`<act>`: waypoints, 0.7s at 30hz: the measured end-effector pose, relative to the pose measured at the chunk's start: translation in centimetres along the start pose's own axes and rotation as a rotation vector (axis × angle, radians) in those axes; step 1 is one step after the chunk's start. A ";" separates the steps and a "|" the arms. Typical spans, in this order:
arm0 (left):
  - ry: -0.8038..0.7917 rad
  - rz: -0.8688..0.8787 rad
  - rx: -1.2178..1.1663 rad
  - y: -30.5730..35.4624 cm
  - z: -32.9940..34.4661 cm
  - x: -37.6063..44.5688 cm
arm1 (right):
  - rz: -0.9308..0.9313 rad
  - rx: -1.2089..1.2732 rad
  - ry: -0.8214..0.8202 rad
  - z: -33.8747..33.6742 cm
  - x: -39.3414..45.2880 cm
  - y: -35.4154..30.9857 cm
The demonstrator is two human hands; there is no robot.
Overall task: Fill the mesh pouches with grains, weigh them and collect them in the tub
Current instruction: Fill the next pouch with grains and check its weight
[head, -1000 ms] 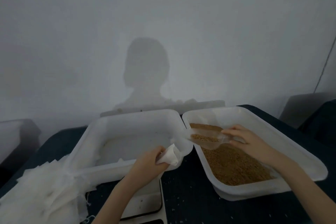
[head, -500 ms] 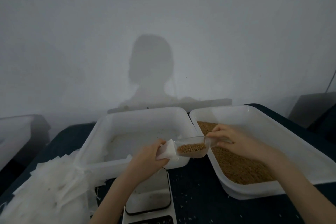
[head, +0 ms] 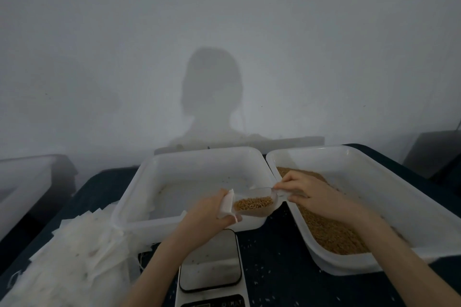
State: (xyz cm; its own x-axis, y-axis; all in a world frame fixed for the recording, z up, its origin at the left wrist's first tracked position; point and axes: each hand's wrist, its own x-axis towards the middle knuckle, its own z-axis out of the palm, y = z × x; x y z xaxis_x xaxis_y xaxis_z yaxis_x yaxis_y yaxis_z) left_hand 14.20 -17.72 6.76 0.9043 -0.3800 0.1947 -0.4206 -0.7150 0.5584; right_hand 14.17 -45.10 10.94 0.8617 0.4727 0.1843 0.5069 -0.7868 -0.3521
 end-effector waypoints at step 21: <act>0.103 -0.073 0.258 1.1 -0.5 0.1 | -0.113 -0.470 0.206 -1.4 0.7 -3.7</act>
State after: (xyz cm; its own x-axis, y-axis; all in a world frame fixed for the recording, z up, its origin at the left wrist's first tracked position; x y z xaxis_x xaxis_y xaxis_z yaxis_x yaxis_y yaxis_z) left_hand 13.88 -18.28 7.81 0.9299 -0.2699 0.2499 -0.3470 -0.8688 0.3533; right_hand 12.94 -42.37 13.70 0.7634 0.5145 0.3905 0.5112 -0.8508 0.1217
